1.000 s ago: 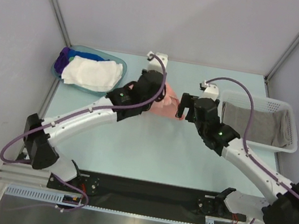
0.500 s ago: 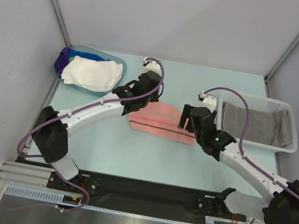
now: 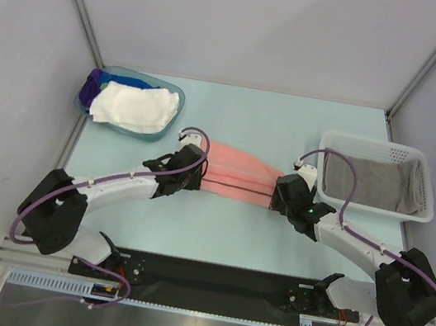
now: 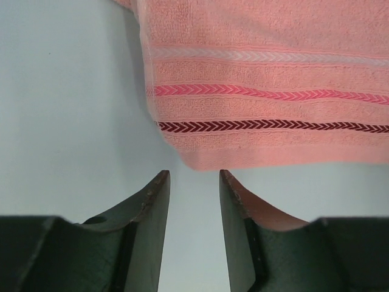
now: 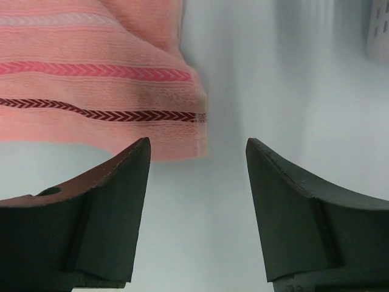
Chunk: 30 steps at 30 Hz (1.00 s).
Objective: Fold and stack the towels
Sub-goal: Move the towel to the center of the board, then flatten out the crumpled towel
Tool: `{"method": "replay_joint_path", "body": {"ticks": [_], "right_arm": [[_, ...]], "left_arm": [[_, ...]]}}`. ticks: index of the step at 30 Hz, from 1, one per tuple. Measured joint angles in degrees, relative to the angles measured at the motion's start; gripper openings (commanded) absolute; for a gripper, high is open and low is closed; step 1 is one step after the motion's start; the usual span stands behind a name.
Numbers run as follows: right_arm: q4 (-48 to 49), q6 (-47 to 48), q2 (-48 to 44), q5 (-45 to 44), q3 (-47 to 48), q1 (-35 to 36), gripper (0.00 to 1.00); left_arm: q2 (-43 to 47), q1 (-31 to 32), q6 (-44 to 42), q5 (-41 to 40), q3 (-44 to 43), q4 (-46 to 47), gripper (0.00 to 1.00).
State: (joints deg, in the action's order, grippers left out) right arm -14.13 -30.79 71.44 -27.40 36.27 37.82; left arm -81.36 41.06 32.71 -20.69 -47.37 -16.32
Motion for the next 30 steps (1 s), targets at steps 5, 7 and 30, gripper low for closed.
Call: {"method": "replay_joint_path", "body": {"ticks": [5, 7, 30], "right_arm": [[2.5, -1.2, 0.8, 3.1, -2.9, -2.3, 0.67], [3.3, -1.7, 1.3, 4.1, -3.4, -2.6, 0.62], [5.9, -3.8, 1.7, 6.9, -3.7, -3.1, 0.59]], "left_arm": [[0.8, -0.8, 0.5, 1.5, 1.4, 2.7, 0.48], [0.8, -0.8, 0.5, 1.5, 1.6, 3.7, 0.49], [2.6, -5.0, 1.8, 5.2, 11.3, 14.5, 0.52]]}}
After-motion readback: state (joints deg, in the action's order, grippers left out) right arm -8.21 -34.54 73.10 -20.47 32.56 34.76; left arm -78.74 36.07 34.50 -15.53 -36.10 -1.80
